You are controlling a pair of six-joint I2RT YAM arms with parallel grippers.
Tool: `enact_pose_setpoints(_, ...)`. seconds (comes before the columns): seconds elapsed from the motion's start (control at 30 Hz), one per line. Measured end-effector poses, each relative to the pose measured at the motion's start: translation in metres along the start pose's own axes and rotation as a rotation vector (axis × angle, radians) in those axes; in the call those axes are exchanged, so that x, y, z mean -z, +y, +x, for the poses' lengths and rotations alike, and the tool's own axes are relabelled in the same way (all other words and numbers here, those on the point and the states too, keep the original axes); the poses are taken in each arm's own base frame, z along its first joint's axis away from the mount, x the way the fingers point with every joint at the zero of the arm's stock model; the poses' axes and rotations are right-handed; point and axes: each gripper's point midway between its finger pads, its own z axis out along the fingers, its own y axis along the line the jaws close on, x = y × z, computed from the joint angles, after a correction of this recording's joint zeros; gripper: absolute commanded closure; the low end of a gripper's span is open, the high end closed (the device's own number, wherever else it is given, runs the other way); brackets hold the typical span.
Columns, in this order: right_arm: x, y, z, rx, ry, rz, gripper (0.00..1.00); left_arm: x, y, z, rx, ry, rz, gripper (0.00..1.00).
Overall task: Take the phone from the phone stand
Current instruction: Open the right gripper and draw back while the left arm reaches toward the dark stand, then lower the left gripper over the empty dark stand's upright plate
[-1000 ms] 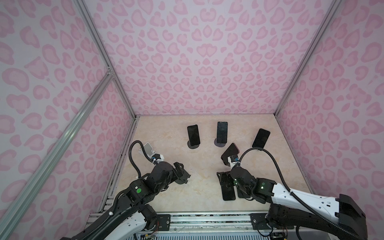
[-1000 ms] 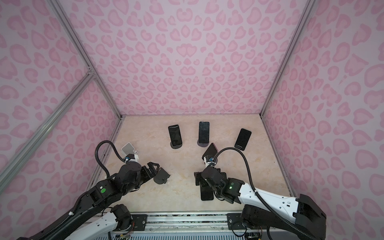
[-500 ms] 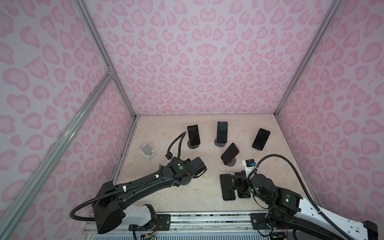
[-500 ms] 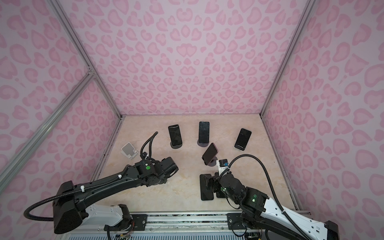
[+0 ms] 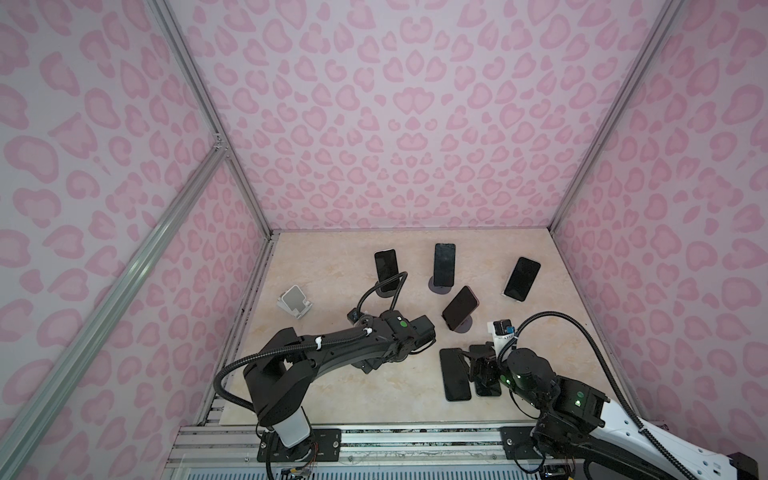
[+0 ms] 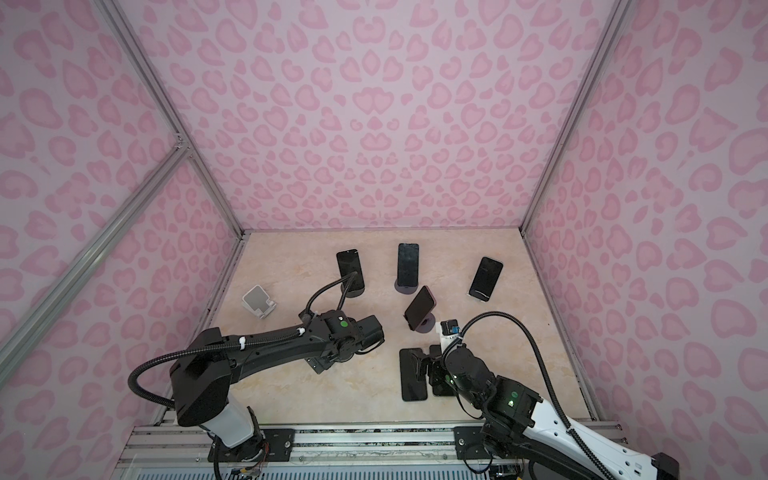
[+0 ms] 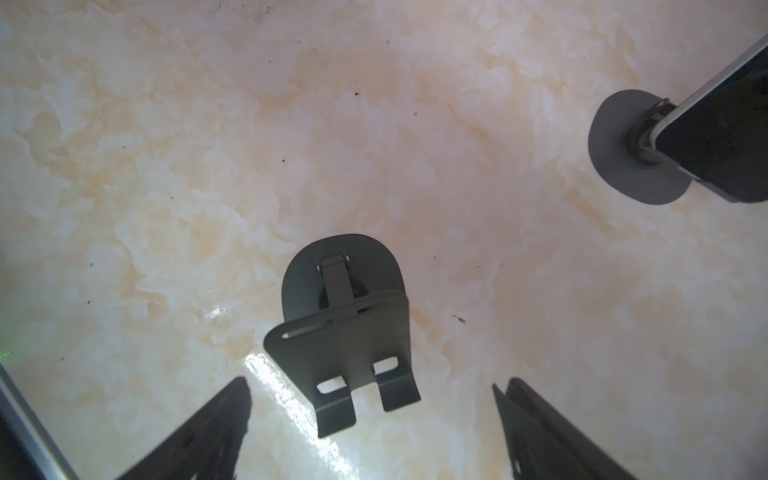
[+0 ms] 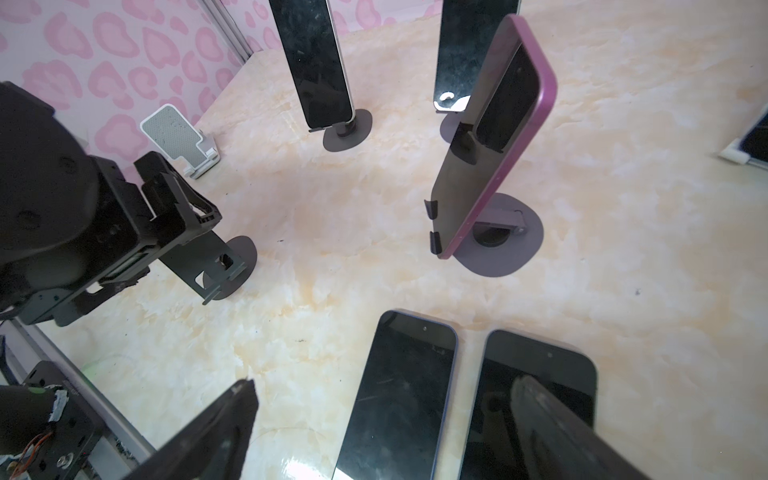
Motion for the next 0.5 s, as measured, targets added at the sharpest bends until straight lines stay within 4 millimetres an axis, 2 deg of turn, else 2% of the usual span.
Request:
enact_pose_setpoints(0.33, -0.003, -0.002, 0.005, -0.006, -0.003, -0.030, 0.02, -0.021, 0.001, 0.004, -0.018, -0.029, -0.080, 0.00)
enact_pose_setpoints(0.5, -0.004, 0.005, 0.007, -0.039, -0.014, -0.088, 0.02, -0.029, 0.003, 0.001, -0.036, -0.045, -0.096, 0.04)
